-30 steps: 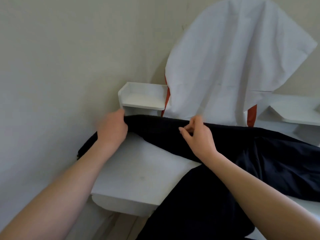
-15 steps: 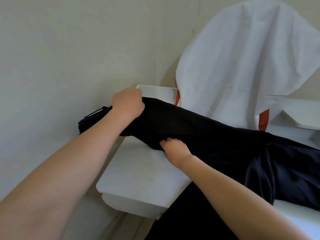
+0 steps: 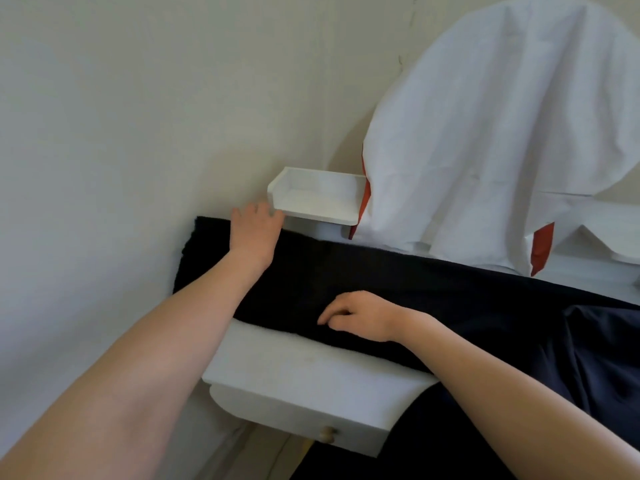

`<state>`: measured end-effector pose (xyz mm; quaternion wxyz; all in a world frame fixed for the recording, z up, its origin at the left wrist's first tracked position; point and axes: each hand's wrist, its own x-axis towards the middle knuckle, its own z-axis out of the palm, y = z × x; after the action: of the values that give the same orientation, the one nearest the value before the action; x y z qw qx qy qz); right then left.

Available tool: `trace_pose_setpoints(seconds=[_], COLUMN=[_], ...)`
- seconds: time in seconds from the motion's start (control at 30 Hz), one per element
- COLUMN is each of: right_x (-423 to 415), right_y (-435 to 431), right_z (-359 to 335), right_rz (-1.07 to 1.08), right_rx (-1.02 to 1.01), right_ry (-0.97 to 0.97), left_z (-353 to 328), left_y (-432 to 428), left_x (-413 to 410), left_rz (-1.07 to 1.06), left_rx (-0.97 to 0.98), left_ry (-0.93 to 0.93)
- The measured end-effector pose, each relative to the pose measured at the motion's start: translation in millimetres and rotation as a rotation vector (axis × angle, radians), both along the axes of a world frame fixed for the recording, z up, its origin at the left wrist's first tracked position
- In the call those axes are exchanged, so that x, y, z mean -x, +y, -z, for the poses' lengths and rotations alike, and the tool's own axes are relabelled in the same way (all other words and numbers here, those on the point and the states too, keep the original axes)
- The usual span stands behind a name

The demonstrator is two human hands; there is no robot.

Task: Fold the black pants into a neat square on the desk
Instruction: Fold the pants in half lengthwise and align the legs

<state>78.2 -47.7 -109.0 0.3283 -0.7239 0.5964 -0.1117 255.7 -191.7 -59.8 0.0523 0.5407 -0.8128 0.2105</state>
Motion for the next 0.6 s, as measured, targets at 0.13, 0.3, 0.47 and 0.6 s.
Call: trace_pose_setpoints(seconds=[0.13,0.3,0.47,0.6], right_x=[6,8,4,9], right_y=[-4,-11,-10,-12], right_z=[0,15,35,31], right_rz=[0.178,0.279,0.281,0.261], right_rx=[0.269,0.051,-0.076,-0.087], right_ry=[0.174,0.491,0.567,0.537], left_z=[39,68,89,89], left_y=[18,38,41,28], left_x=[7,22,30,25], left_rz=[0.070,0.043,-0.002,-0.061], left_rx=[-0.185,-0.578,-0.708,-0.504], left_ry=[0.186,0.331,0.194,0.357])
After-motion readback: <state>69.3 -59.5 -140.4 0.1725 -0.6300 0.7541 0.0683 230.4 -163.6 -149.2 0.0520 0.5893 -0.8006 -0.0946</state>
